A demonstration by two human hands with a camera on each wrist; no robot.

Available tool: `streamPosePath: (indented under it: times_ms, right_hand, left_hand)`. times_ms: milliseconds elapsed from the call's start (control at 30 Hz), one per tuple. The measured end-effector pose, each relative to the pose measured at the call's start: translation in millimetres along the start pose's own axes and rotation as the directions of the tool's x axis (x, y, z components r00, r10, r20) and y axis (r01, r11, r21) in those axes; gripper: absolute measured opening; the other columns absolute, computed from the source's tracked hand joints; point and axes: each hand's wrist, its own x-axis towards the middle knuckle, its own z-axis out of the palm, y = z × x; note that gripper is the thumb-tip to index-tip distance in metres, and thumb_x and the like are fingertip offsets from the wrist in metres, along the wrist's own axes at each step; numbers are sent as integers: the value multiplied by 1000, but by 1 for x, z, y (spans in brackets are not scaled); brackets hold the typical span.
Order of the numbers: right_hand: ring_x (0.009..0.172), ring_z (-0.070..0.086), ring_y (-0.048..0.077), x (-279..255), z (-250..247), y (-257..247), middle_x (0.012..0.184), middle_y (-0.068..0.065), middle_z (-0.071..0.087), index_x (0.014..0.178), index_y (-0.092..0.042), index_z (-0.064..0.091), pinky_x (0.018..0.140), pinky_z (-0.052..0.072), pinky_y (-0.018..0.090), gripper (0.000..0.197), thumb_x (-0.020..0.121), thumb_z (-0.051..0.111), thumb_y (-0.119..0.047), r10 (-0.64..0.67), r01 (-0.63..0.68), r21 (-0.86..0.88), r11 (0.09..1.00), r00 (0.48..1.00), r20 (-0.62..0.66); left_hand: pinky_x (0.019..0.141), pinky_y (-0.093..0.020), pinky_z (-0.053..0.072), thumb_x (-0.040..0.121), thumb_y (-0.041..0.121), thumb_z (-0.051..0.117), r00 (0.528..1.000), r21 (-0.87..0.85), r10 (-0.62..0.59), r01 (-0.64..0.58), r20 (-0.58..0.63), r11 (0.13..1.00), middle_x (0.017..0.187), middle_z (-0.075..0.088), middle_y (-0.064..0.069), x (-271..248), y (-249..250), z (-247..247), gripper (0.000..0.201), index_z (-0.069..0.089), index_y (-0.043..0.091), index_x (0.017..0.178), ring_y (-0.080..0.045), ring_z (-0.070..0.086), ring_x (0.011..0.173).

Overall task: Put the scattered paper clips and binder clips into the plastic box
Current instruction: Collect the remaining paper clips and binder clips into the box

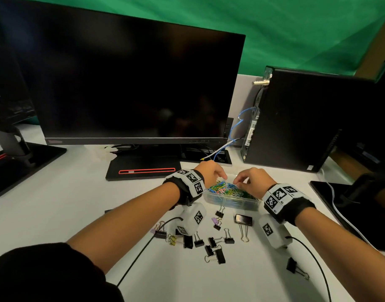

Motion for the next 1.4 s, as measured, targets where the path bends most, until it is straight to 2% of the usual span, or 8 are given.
streamPosePath:
  times_ms: [333, 433, 500, 700, 867, 1100, 1233, 1400]
  right_hand:
    - [63, 46, -3, -17, 19, -51, 98, -1, 70, 94, -15, 72, 62, 33, 3, 17, 85, 59, -9, -234, 234, 13, 972, 970, 58]
    - [65, 56, 6, -27, 30, -73, 79, -11, 65, 92, -19, 71, 66, 43, 15, 14, 82, 62, -14, -315, 310, 59, 949, 934, 171]
    - [64, 56, 7, -38, 38, -98, 71, -17, 58, 92, -22, 71, 63, 43, 17, 12, 81, 66, -21, -367, 362, 67, 930, 898, 245]
    - [69, 54, 7, -58, 53, -116, 94, -4, 69, 99, -22, 67, 59, 40, 15, 39, 67, 79, -38, -358, 396, 10, 918, 820, 447]
    - [74, 55, 11, -60, 55, -114, 96, -1, 69, 97, -21, 65, 70, 48, 24, 34, 66, 78, -29, -346, 395, -34, 918, 839, 420]
    - [69, 50, 5, -56, 36, -100, 98, -5, 65, 94, -23, 64, 58, 37, 15, 27, 71, 75, -32, -280, 316, -54, 947, 896, 344]
    - [70, 54, 6, -49, 30, -84, 92, -4, 67, 91, -20, 64, 66, 45, 21, 25, 75, 72, -36, -188, 221, -70, 973, 929, 319]
    - [78, 58, 12, -44, 34, -72, 87, -3, 67, 82, -23, 62, 72, 48, 24, 20, 74, 70, -39, -130, 185, -157, 970, 942, 310]
  left_hand:
    - [87, -23, 50, 89, 8, 51, 992, 134, 8, -25, 129, 991, 107, 72, -4, -80, -30, -41, 27, 69, 12, 108, -17, 65, 100]
    - [71, -13, 40, 86, 11, 54, 983, 254, -30, -17, 183, 967, 103, 70, 1, -109, -44, -43, 25, 70, 16, 105, -14, 60, 90]
    - [74, -16, 39, 85, 16, 57, 972, 299, -92, 24, 215, 954, 99, 67, 4, -134, -58, -46, 23, 69, 20, 104, -9, 54, 85]
    - [79, -22, 41, 83, 27, 65, 938, 332, -176, 71, 298, 941, 109, 60, 2, -154, -71, -37, 29, 63, 24, 111, -9, 48, 86]
    - [77, -22, 41, 85, 33, 63, 935, 293, -127, 26, 332, 956, 94, 52, 8, -162, -68, -30, 31, 61, 29, 115, -10, 48, 81]
    - [76, -21, 40, 81, 34, 66, 946, 301, -89, -9, 312, 954, 97, 53, 6, -171, -62, -21, 32, 63, 23, 111, -8, 46, 82]
    - [66, -15, 36, 81, 30, 67, 950, 309, -50, -50, 307, 950, 92, 49, 7, -175, -60, -16, 27, 65, 17, 105, -5, 43, 74]
    - [81, -25, 43, 82, 30, 64, 947, 304, -56, -45, 317, 952, 86, 54, 5, -183, -61, -13, 22, 64, 17, 100, 0, 42, 67]
